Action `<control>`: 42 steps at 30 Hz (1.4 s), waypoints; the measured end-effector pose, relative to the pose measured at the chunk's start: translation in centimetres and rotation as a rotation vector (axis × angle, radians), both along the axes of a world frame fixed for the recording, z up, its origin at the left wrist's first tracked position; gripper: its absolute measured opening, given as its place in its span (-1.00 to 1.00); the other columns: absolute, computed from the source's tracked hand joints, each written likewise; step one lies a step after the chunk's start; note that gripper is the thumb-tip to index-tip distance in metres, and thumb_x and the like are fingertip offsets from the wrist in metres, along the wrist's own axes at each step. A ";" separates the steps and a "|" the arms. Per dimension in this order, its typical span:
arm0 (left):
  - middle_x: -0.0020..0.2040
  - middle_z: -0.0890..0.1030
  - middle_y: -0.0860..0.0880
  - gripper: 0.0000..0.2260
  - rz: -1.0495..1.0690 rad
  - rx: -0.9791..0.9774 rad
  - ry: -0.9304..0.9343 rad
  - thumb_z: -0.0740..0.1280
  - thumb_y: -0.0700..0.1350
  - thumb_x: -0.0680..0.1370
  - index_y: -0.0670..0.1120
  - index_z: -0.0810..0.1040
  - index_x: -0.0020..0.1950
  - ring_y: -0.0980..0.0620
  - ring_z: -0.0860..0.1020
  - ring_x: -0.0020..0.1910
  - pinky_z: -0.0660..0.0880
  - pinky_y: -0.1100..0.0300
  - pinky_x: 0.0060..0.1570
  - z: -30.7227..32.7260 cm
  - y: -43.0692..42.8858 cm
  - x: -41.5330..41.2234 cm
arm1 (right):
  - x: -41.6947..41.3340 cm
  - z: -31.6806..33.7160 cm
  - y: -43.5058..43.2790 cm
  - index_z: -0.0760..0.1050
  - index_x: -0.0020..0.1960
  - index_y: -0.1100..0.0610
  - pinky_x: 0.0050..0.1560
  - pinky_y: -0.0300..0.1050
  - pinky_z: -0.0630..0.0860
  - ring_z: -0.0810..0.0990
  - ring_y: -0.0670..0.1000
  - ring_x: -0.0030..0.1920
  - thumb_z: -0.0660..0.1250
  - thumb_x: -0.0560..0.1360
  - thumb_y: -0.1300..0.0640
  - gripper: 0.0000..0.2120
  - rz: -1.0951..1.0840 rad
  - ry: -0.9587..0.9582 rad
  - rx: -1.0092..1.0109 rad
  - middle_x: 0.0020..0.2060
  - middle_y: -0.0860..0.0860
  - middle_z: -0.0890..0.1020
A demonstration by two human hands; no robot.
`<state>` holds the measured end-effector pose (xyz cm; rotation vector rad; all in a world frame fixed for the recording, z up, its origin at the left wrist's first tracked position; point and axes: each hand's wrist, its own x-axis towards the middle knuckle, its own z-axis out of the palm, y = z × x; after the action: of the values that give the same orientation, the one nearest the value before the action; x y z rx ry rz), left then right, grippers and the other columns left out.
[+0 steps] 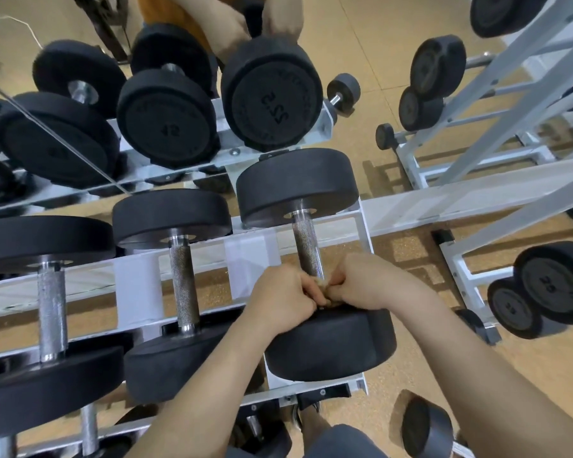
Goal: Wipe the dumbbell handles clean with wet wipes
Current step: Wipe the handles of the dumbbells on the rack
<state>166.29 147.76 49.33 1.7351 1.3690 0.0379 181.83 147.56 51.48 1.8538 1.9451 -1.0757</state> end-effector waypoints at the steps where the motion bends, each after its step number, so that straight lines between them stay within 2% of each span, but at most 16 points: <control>1: -0.35 0.61 0.29 -0.67 -0.013 -0.040 -0.003 0.37 -0.26 0.41 0.19 0.66 -0.34 0.27 0.56 -0.21 0.50 0.36 -0.06 0.2 0.0 -0.2 | 0.6 0.3 0.3 0.63 -0.21 0.17 -0.23 -0.08 0.44 0.52 0.09 -0.21 0.31 0.46 0.00 -0.74 0.028 0.027 -0.028 -0.33 0.10 0.58; 5: -0.17 0.63 0.04 -0.72 0.124 -0.243 -0.203 0.29 -0.33 0.46 0.09 0.55 -0.13 0.06 0.58 -0.11 0.47 0.21 -0.04 0.4 0.0 -1.4 | 1.1 0.1 -0.2 0.66 -0.22 0.02 -0.28 -0.17 0.39 0.44 -0.11 -0.37 0.38 0.45 -0.08 -0.80 0.014 0.265 -0.004 -0.46 -0.04 0.49; 8: -0.15 0.64 0.05 -0.70 0.321 -0.240 -0.294 0.27 -0.37 0.47 0.05 0.48 -0.06 0.05 0.55 -0.10 0.43 0.16 -0.03 -0.4 -2.2 -2.6 | -0.1 -0.5 -0.9 0.67 -0.14 -0.09 -0.17 -0.22 0.47 0.52 -0.17 -0.30 0.44 0.46 0.01 -0.96 -0.047 0.507 0.021 -0.37 -0.15 0.59; 11: -0.12 0.68 0.12 -0.64 0.470 -0.096 -0.284 0.28 -0.34 0.49 0.16 0.58 -0.08 0.13 0.60 0.01 0.47 0.14 0.16 -1.2 -4.2 -2.8 | -0.3 -0.7 -0.5 0.68 0.01 -0.10 -0.10 -0.28 0.44 0.56 -0.16 -0.16 0.40 0.49 0.07 -0.86 0.005 0.398 -0.048 -0.21 -0.17 0.65; 13: -0.04 0.66 0.18 -0.61 0.478 -0.028 -0.237 0.26 -0.29 0.55 0.23 0.61 -0.12 0.17 0.57 0.09 0.41 0.24 0.20 -0.5 -4.9 -2.2 | 0.6 -0.2 -0.3 0.69 -0.01 -0.04 -0.10 -0.27 0.43 0.58 -0.11 -0.10 0.34 0.49 0.17 -0.80 0.038 0.266 -0.086 -0.11 -0.11 0.69; 16: 0.09 0.62 0.17 -0.72 0.395 0.004 -0.209 0.26 -0.17 0.59 0.21 0.63 -0.01 0.19 0.52 0.13 0.35 0.32 0.17 0.8 -5.2 -1.0 | 3.2 0.7 -0.3 0.54 -0.33 0.11 -0.33 -0.25 0.38 0.49 -0.04 -0.30 0.27 0.46 0.24 -0.80 0.031 0.126 -0.088 -0.32 0.00 0.59; 19: 0.13 0.61 0.15 -0.78 0.272 0.064 -0.079 0.23 -0.07 0.59 0.09 0.64 0.12 0.15 0.50 0.15 0.38 0.23 0.20 1.2 -5.2 0.0 | 2.7 1.5 -0.4 0.47 -0.40 0.03 -0.43 -0.33 0.29 0.41 -0.15 -0.38 0.28 0.48 0.16 -0.72 0.044 0.194 -0.130 -0.45 -0.13 0.48; 22: 0.10 0.62 0.12 -0.77 0.263 0.029 0.020 0.21 -0.03 0.58 0.09 0.60 0.15 0.08 0.53 0.11 0.42 0.17 0.10 1.4 -4.9 0.0 | -0.3 1.3 -0.5 0.53 -0.35 0.04 -0.33 -0.22 0.34 0.49 -0.03 -0.25 0.21 0.49 0.13 -0.74 0.165 0.234 -0.090 -0.38 -0.04 0.53; 24: 0.14 0.60 0.11 -0.75 0.286 0.031 0.004 0.21 -0.03 0.57 0.09 0.57 0.20 0.08 0.51 0.15 0.41 0.16 0.11 1.2 -5.1 -0.2 | -0.9 0.8 -0.8 0.64 -0.20 0.04 -0.21 -0.18 0.42 0.53 0.01 -0.14 0.21 0.52 0.14 -0.76 0.207 0.243 -0.024 -0.25 0.01 0.61; 26: 0.18 0.55 0.12 -0.73 0.305 0.114 -0.025 0.22 -0.03 0.58 0.08 0.54 0.26 0.10 0.46 0.20 0.37 0.18 0.17 1.3 -5.5 -0.3 | -0.1 0.2 -1.1 0.67 0.05 0.02 -0.01 -0.18 0.50 0.59 -0.05 -0.06 0.29 0.53 0.14 -0.81 0.086 0.328 0.000 -0.10 -0.04 0.68; 28: 0.22 0.51 0.14 -0.72 0.385 0.174 -0.077 0.22 -0.03 0.61 0.07 0.51 0.31 0.13 0.41 0.24 0.33 0.20 0.24 1.5 -6.4 -0.1 | 0.8 -0.5 -1.0 0.65 0.11 0.00 0.04 -0.25 0.52 0.62 -0.12 -0.07 0.39 0.48 0.20 -0.76 -0.022 0.375 0.054 -0.08 -0.08 0.69; 30: 0.24 0.54 0.11 -0.73 0.471 0.201 -0.126 0.19 0.00 0.63 0.06 0.53 0.29 0.09 0.45 0.25 0.36 0.12 0.29 1.2 -7.6 0.4 | 0.7 -0.6 -0.5 0.65 0.01 0.04 -0.11 -0.28 0.49 0.58 -0.10 -0.21 0.42 0.40 0.33 -0.73 -0.065 0.368 0.161 -0.20 -0.05 0.66; 32: 0.17 0.60 0.05 -0.65 0.501 0.315 -0.076 0.09 0.10 0.61 0.04 0.58 0.21 0.00 0.49 0.19 0.40 0.01 0.23 0.6 -8.6 1.1 | 0.2 -0.9 0.1 0.57 -0.17 0.06 -0.17 -0.18 0.52 0.53 -0.05 -0.28 0.43 0.33 0.41 -0.74 -0.153 0.425 0.270 -0.28 -0.01 0.59; 35: 0.10 0.62 0.04 -0.50 0.577 0.442 -0.034 -0.02 0.21 0.51 0.04 0.61 0.12 -0.01 0.50 0.11 0.43 -0.01 0.15 -0.2 -9.2 1.7 | 0.2 -2.3 -0.4 0.47 -0.34 0.05 -0.23 -0.16 0.49 0.50 -0.04 -0.35 0.50 0.37 0.27 -0.74 -0.345 0.472 0.323 -0.37 -0.01 0.56; 39: -0.02 0.60 0.09 -0.74 0.763 0.411 -0.120 0.18 0.12 0.54 0.05 0.61 -0.01 0.03 0.50 0.01 0.46 -0.01 0.09 -0.6 -9.6 1.9 | 0.9 -2.1 -1.1 0.50 -0.41 0.09 -0.46 -0.30 0.30 0.37 -0.11 -0.49 0.51 0.37 -0.11 -0.65 -0.216 0.334 0.088 -0.52 -0.05 0.45; 42: -0.06 0.59 0.10 -0.78 0.787 0.419 -0.118 0.21 0.09 0.55 0.05 0.60 -0.05 0.03 0.50 -0.02 0.47 -0.04 0.07 -0.5 -9.8 2.0 | 0.6 -1.8 -0.6 0.52 -0.36 0.08 -0.35 -0.22 0.42 0.43 -0.09 -0.42 0.55 0.35 0.05 -0.76 -0.154 0.319 0.058 -0.46 -0.05 0.52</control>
<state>168.32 137.95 48.79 1.3654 1.9662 0.8987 182.46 146.93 49.69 1.9914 2.0440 -1.4555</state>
